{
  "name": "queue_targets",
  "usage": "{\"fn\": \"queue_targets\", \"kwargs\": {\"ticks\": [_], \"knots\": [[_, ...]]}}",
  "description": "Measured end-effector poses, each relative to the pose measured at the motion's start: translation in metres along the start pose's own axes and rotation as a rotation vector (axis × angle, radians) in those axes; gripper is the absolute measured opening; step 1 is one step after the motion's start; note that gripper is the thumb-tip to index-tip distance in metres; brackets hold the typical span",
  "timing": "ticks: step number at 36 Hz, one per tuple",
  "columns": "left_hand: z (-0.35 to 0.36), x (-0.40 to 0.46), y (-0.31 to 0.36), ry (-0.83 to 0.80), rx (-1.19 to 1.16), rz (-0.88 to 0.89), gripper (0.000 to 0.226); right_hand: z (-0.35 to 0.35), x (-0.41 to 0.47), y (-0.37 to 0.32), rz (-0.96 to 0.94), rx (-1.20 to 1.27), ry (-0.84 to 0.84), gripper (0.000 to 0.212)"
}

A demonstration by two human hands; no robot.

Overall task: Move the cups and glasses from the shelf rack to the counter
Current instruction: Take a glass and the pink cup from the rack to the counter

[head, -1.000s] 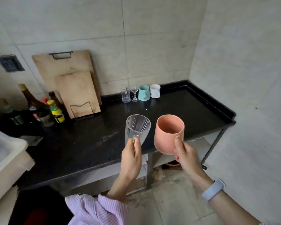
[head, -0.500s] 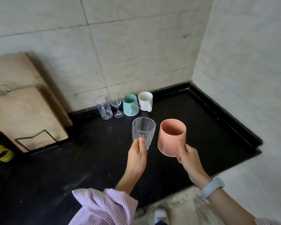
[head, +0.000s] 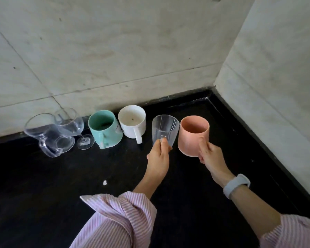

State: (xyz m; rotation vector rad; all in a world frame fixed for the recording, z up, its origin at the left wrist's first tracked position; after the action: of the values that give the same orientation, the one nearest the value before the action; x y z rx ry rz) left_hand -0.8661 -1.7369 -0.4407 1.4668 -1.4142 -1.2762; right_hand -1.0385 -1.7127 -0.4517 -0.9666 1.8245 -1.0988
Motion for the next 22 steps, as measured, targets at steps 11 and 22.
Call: {"fn": "queue_targets", "kwargs": {"ticks": [11, 22], "knots": [[0.016, 0.072, -0.019, 0.052, -0.064, 0.028, 0.036, 0.027, 0.07, 0.001, -0.028, 0.061, -0.072, 0.04], [0.018, 0.1, -0.013, 0.067, 0.042, 0.049, 0.033, 0.052, 0.114, -0.007, 0.037, -0.049, -0.135, 0.044]]}}
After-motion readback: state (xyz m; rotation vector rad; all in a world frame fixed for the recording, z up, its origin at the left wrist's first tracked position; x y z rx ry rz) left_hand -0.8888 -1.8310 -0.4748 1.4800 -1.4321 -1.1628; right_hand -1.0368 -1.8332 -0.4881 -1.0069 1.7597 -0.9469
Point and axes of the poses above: each hand's wrist, its own x-axis towards the middle knuckle, its own z-axis out of the palm, y = z × x, the point moved 5 cm from there along x, towards the middle knuckle
